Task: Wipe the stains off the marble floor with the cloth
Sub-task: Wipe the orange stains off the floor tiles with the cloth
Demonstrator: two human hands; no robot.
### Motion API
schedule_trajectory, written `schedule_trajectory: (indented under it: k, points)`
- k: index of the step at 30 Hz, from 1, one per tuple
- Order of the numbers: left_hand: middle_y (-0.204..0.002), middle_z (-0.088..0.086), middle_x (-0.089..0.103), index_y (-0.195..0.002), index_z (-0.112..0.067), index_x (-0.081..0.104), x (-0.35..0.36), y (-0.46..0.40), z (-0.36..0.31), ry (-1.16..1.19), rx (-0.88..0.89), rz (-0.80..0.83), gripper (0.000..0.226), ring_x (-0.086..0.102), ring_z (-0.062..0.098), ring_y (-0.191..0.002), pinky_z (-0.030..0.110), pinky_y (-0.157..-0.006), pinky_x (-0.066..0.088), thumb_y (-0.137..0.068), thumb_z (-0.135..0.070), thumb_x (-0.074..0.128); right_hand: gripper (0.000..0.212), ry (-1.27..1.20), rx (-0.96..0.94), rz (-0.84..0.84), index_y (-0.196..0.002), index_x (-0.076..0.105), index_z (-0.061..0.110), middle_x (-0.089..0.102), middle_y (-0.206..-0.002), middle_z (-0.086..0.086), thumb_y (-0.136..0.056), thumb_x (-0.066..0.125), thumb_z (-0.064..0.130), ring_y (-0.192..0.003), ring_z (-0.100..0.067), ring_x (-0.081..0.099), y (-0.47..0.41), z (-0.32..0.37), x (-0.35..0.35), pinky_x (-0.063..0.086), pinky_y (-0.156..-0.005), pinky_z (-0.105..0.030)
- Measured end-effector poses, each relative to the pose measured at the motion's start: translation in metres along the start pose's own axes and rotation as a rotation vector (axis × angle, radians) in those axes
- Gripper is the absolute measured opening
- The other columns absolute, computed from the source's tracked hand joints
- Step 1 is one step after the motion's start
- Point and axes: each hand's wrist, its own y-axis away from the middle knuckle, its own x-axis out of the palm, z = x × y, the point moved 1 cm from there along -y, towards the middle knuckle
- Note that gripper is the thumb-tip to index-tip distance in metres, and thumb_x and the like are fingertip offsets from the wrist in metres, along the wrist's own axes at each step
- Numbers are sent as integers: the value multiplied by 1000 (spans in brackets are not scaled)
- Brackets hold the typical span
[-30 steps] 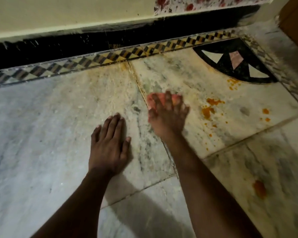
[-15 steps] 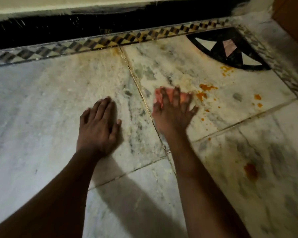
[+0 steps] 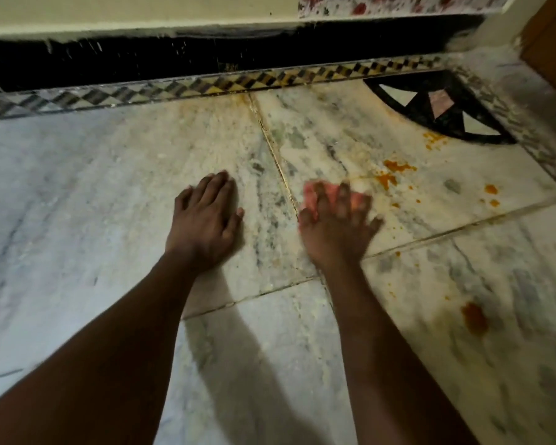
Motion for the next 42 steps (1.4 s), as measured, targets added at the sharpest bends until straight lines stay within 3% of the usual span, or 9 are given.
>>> schedule_trajectory:
  k: [4, 9, 15, 18, 22, 28, 31, 35, 42]
  points:
    - [-175, 4, 20, -165, -17, 28, -3, 3, -1, 38, 8, -9, 77, 15, 21, -162, 47, -129, 11, -102, -60, 18, 60, 62, -243, -50, -161, 11, 59, 3, -178, 10, -102, 18, 71, -165, -31, -4, 98, -48, 7, -6, -124, -68]
    - [-171, 5, 32, -160, -15, 39, 1, 6, -2, 67, 26, -41, 73, 26, 24, -159, 50, -129, 19, -102, -57, 26, 67, -35, 232, -14, -164, 4, 50, -6, -179, 4, -103, 20, 70, -162, -37, -15, 50, -68, -6, -3, -125, -70]
    - [-170, 10, 33, -159, -11, 41, -1, 41, -24, 90, 7, -19, 78, 30, 28, -158, 49, -128, 26, -99, -59, 26, 60, -5, -240, -46, -161, 14, 60, 2, -178, 12, -102, 22, 69, -165, -27, -6, 137, -76, 7, -5, -125, -66]
    - [-174, 3, 23, -164, -18, 32, 11, 75, -57, 123, 11, -6, 77, 20, 22, -161, 46, -131, 16, -100, -61, 25, 59, 11, -32, -133, -159, 24, 58, 16, -177, 8, -100, 25, 68, -164, -30, 7, 150, -133, -1, 7, -124, -71]
    - [-175, -5, 17, -165, -23, 29, 37, 123, -110, 136, 98, -2, 73, 17, 15, -162, 39, -131, 9, -101, -59, 23, 64, -78, 251, -50, -163, 9, 54, -5, -179, 7, -103, 29, 66, -162, -36, -16, 87, -126, -10, -6, -125, -69]
    - [-176, -3, 12, -166, -23, 26, 47, 165, -150, 131, 41, 13, 75, 8, 16, -163, 40, -131, 5, -99, -57, 23, 60, 3, -193, -84, -161, 11, 59, 1, -178, 10, -103, 27, 63, -165, -30, -6, 179, -145, -2, -5, -125, -66]
    - [-176, -2, 5, -167, -23, 21, 54, 179, -161, 133, 61, 38, 78, 2, 20, -164, 46, -132, 6, -99, -59, 21, 58, 21, 12, -124, -160, 20, 58, 11, -178, 8, -103, 29, 63, -164, -33, 3, 184, -201, -8, 3, -124, -71]
    - [-177, -2, -2, -168, -22, 13, 66, 191, -187, 96, 63, 46, 80, -6, 19, -164, 45, -132, 0, -97, -61, 17, 63, -71, 336, -85, -164, 22, 49, 0, -179, 7, -103, 28, 63, -163, -35, -13, 113, -211, -22, -7, -125, -68]
    - [-177, 1, 2, -168, -18, 11, 65, 200, -228, 146, 59, 58, 82, -4, 18, -163, 44, -132, 0, -97, -57, 15, 61, 81, -224, -117, -159, 14, 63, 15, -177, 12, -100, 30, 64, -164, -29, 9, 215, -245, -11, 16, -126, -63]
